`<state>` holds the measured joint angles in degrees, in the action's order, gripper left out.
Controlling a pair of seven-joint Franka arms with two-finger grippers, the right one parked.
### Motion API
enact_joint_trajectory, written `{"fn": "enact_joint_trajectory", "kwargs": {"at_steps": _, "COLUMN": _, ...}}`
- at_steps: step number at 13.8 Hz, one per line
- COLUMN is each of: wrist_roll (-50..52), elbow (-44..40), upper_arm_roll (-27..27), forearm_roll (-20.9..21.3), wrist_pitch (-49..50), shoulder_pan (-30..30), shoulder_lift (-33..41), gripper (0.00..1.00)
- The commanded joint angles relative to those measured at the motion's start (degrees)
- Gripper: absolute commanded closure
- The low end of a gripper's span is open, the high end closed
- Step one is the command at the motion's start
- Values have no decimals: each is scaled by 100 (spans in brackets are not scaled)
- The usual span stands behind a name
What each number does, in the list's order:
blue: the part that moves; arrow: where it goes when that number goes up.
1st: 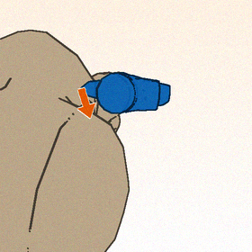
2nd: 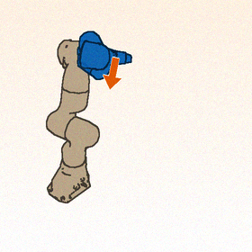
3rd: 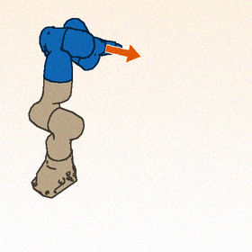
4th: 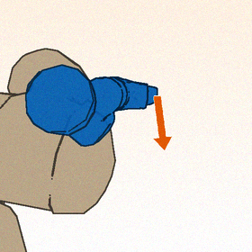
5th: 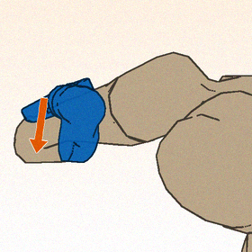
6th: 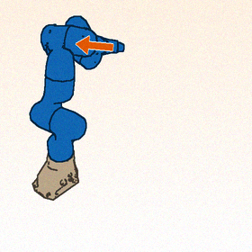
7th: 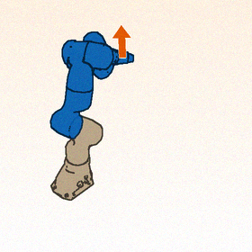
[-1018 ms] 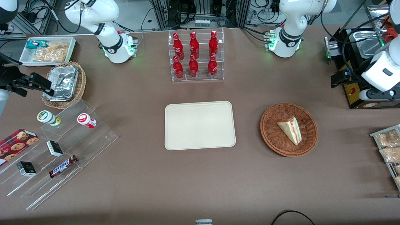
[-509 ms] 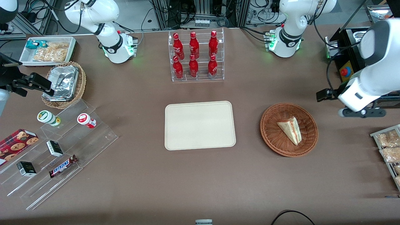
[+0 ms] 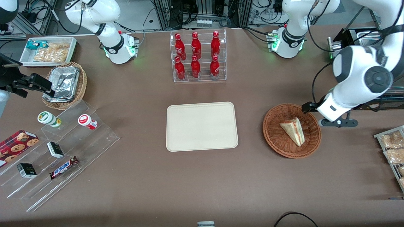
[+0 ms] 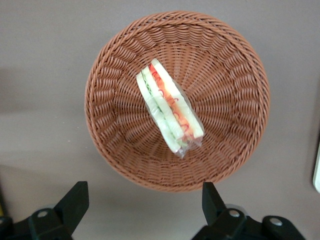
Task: Place sandwich from basket to tray
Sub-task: 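Move the left gripper over the wicker basket toward the wrapped sandwich, then lower the left gripper around the sandwich and close it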
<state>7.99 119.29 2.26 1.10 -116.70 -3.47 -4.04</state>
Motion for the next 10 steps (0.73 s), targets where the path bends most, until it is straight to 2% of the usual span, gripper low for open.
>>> {"fn": "enact_joint_trajectory", "kwargs": {"at_steps": 1, "wrist_roll": 1558, "elbow": 217, "upper_arm_roll": 204, "forearm_roll": -14, "wrist_pitch": -422, "shoulder_pan": -40, "shoulder_lift": -96, "gripper": 0}}
{"fn": "enact_joint_trajectory", "kwargs": {"at_steps": 3, "wrist_roll": 2686, "elbow": 287, "upper_arm_roll": 275, "forearm_roll": 4, "wrist_pitch": -764, "shoulder_pan": -40, "shoulder_lift": -238, "gripper": 0}}
{"fn": "enact_joint_trajectory", "kwargs": {"at_steps": 7, "wrist_roll": 3224, "elbow": 841, "upper_arm_roll": 284, "forearm_roll": -22, "wrist_pitch": -1793, "shoulder_pan": -31, "shoulder_lift": -343, "gripper": 0}}
{"fn": "enact_joint_trajectory", "kwargs": {"at_steps": 10, "wrist_roll": 3516, "elbow": 841, "upper_arm_roll": 275, "forearm_roll": -22, "wrist_pitch": -1952, "shoulder_pan": -23, "shoulder_lift": -563, "gripper": 0}}
